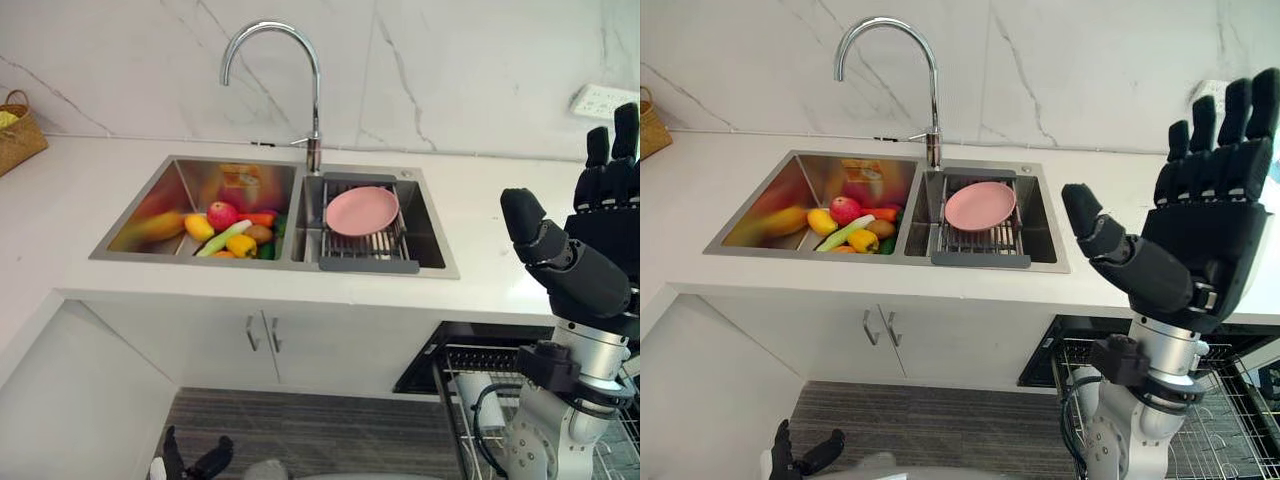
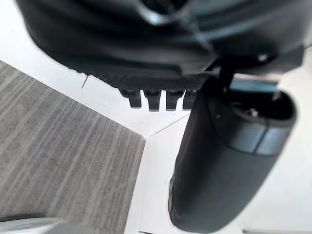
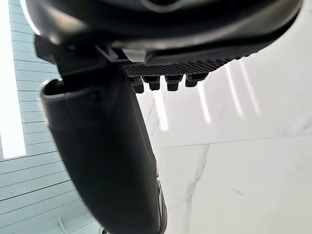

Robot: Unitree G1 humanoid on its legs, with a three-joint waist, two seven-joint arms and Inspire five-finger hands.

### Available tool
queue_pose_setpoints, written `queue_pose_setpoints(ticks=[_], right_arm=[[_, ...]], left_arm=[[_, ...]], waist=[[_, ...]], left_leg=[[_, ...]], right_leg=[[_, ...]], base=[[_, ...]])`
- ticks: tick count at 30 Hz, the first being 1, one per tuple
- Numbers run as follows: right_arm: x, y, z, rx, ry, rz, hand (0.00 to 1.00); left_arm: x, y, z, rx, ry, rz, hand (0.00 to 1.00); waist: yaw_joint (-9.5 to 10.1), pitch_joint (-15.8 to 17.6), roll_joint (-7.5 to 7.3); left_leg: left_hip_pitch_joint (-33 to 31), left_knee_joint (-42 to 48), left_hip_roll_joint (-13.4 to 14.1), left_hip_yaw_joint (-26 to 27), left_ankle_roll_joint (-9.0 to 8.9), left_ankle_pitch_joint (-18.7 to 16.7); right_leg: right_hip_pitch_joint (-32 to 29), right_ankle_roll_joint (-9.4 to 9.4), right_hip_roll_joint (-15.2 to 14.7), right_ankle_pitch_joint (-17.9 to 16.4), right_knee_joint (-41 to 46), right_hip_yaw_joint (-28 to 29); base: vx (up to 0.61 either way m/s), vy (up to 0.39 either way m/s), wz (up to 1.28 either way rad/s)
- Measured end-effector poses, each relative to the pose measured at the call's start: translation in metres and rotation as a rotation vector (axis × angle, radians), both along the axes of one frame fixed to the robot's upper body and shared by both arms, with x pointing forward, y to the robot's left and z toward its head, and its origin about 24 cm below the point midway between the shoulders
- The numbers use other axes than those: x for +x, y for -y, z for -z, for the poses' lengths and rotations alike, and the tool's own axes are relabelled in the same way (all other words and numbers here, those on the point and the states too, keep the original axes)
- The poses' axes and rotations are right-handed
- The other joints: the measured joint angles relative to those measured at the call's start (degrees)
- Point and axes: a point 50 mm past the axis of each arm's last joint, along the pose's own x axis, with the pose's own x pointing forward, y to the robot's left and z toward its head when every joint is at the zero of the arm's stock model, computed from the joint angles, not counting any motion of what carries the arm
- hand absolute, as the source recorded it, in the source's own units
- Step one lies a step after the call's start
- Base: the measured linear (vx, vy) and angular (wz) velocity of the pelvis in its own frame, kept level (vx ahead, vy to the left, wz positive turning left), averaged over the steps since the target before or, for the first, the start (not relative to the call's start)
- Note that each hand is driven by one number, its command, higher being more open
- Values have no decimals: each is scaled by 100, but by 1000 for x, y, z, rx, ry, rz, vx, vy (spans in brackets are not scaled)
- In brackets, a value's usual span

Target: Walk over to the sink, pick up the cup, carry it to the dishwasher, place the cup inside the dishwasher, then close the dishwasher door

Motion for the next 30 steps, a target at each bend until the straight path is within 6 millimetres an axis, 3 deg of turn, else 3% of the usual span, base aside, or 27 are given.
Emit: queue_pose_setpoints(ticks=[3,4,6,7,8,11,13,15,17,20,22,23,24,26,27,30], right_arm=[[0,-1,0,8,-1,7,100],[1,-4,-1,15,0,-3,100],[4,-14,-2,12,3,-49,100],[5,-18,-3,-8,5,-69,100],[6,-19,-3,-14,3,-74,100],[7,-18,-6,-24,22,-72,100],[13,-16,-8,-26,35,-60,100],[23,-16,-4,-22,15,-67,100],[29,-17,1,-17,-7,-73,100],[31,-17,4,-21,-22,-69,100],[33,-16,8,-12,-38,-63,100],[34,-16,11,-7,-47,-63,100],[35,-16,12,-5,-54,-66,100],[35,-18,12,10,-52,-78,100],[22,-24,6,24,-2,-105,100],[22,-24,6,24,-2,-105,100]], left_arm=[[-17,9,2,-20,-41,4,100],[-22,11,3,-30,-53,18,100],[-21,9,2,-26,-48,18,100],[-19,7,1,-22,-44,21,100],[-17,7,1,-20,-40,23,100],[-7,1,0,-2,-18,39,100],[5,-3,0,9,-3,58,100],[10,-5,0,18,2,91,100],[18,-5,-1,21,19,102,100],[28,-6,-3,32,40,136,100],[26,-6,-2,31,27,114,100],[24,-8,-1,32,11,104,100],[20,-4,1,12,-4,76,100],[16,2,3,-15,-9,7,100],[17,1,-1,-16,41,-62,100],[18,1,-1,-16,42,-62,100]], waist=[[111,8,50],[213,-15,48],[260,-48,-39],[275,-58,-53],[293,-70,-54],[316,-208,-122],[258,-225,-150],[118,-207,-116],[92,-235,-146],[5,-246,-139],[-11,-261,-163],[-6,-279,-245],[25,-305,-78],[22,-307,32],[278,-202,-155],[278,-187,-152]], left_leg=[[-125,-679,135,-20,-155,815],[-108,-616,26,-13,94,1110],[-227,-233,-130,115,266,763],[-299,20,-200,162,372,552],[-291,70,-238,182,415,469],[-127,-144,-479,200,535,261],[199,-560,-578,217,587,255],[585,-894,-575,244,644,311],[945,-1162,-582,295,645,322],[1273,-1406,-612,269,641,325],[1360,-1413,-627,289,636,324],[1443,-1382,-688,284,552,278],[1541,-1428,-572,308,480,238],[1714,-1623,-515,434,343,207],[1814,-1810,-591,812,204,202],[1814,-1810,-591,812,204,202]], right_leg=[[175,167,-223,-104,-87,149],[199,221,-342,-138,-134,286],[252,236,-563,-123,-210,310],[292,461,-685,62,-227,343],[304,559,-732,163,-225,376],[212,514,-883,621,-11,455],[-446,536,-988,798,1364,520],[-984,562,-933,509,2421,612],[-1265,475,-844,255,2616,336],[-1619,298,-775,105,2171,-352],[-1730,32,-751,602,1461,-766],[-1692,-85,-717,1295,1076,-1029],[-1535,-69,-580,1333,866,-1126],[-1365,-53,-438,1344,550,-1190],[-908,139,-148,1962,-837,-1212],[-908,138,-149,1962,-837,-1212]], base=[[237,265,-27],[238,288,-39],[298,297,-22],[306,266,0],[311,293,7],[327,314,9],[251,204,-3],[195,104,0],[196,57,0],[192,-26,9],[159,-66,-3],[190,-122,-23],[156,-108,-29],[89,-59,-34],[43,-28,-18],[0,0,0]])
